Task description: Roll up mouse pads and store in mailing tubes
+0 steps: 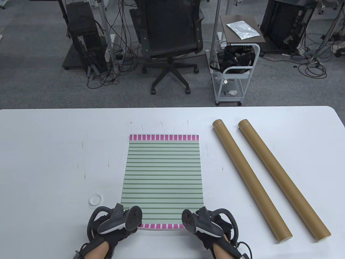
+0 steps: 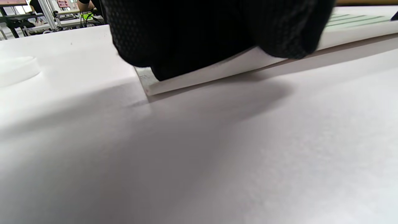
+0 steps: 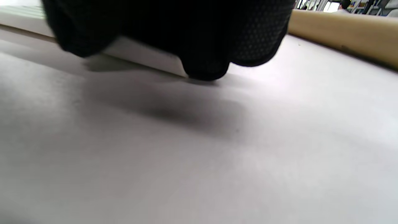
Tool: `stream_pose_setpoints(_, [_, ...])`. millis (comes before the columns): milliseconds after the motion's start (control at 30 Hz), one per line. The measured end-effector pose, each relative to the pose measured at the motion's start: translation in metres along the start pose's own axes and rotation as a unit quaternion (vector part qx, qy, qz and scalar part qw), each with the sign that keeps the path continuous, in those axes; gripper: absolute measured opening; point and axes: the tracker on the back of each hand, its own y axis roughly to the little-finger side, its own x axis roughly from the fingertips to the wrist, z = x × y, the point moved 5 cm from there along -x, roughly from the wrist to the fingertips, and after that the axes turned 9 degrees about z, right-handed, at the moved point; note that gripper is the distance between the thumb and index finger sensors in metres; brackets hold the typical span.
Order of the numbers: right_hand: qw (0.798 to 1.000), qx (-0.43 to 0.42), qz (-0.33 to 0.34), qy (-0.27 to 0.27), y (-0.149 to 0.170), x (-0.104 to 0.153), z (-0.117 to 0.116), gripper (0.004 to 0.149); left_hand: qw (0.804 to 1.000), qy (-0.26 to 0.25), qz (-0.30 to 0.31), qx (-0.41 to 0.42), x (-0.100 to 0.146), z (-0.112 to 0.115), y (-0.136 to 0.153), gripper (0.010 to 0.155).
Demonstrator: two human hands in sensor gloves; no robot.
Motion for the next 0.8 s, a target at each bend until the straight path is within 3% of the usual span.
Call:
stream_pose_setpoints(233, [0.999, -0.021, -0.024, 0.025, 0.012, -0.008, 0.000, 0.038, 1.000, -0.004, -0.016, 0.013, -0.006, 0.003, 0.007, 0.051])
stream_pose_setpoints(367, [0.999, -0.026, -0.022, -0.009, 0.019, -0.016, -0.009, 0.055, 0.999, 0.029, 0.003, 0.041, -0.013, 0.014, 0.011, 0.057])
stream_pose_setpoints(467, [0.999, -0.028, 0.000, -0.022, 0.014, -0.018, -0.015, 0.063, 0.998, 0.026, -0.003, 0.059, -0.016, 0.014, 0.014, 0.054])
stream_pose_setpoints(633, [0.995, 0.081, 0.059, -0.008, -0.010, -0.014, -0.012, 0.072, 0.998, 0.040, -0.026, 0.033, -0.022, 0.013, 0.013, 0.051])
stream_pose_setpoints(800, [0.969, 0.202, 0.139, -0.007, -0.045, -0.007, -0.021, 0.080, 0.998, 0.061, -0.030, 0.015, -0.024, 0.015, 0.011, 0.055])
